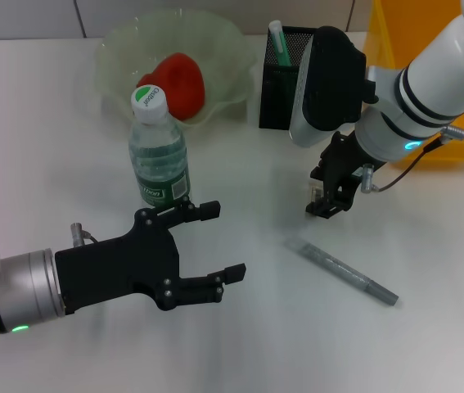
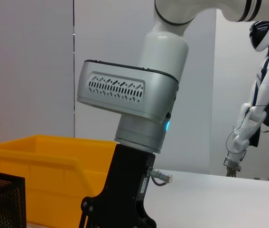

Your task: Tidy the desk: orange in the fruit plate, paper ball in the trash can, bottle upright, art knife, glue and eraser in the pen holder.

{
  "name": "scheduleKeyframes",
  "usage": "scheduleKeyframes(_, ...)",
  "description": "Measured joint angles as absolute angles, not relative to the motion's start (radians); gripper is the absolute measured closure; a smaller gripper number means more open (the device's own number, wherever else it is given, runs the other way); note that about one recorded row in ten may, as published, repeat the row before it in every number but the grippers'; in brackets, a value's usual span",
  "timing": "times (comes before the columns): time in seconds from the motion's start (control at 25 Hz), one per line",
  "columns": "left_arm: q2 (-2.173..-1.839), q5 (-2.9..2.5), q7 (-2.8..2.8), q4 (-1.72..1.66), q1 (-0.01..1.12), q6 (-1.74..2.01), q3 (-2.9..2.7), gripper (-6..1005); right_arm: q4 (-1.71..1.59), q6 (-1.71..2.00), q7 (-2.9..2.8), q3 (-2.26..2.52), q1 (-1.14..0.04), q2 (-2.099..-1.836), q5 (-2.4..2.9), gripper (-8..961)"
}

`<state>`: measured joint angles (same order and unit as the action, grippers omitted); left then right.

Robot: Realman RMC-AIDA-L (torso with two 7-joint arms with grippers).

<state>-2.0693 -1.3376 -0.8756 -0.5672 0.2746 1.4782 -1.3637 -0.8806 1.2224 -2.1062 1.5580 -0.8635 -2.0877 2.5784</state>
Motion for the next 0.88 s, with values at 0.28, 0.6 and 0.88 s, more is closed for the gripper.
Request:
scheduleKeyframes(0.28, -2.069, -1.338, -0.874, -0.567, 0.274, 1.476, -1.364, 140, -0.847, 1.212, -2.108, 1.58, -0.876, -2.088, 2.581, 473)
scheduleKeyframes(0.6, -2.069, -1.338, -0.874, -0.567, 0.272, 1.478, -1.363, 140, -0.913, 1.234, -2.116, 1.572, -0.856, -2.085, 2.578, 551)
scheduleKeyframes(0.88, -2.069, -1.338, -0.873, -0.567, 0.267, 1.48, -1.357, 140, -1.206, 1.243, -2.179, 1.515, -0.752, -2.084, 2.578, 565)
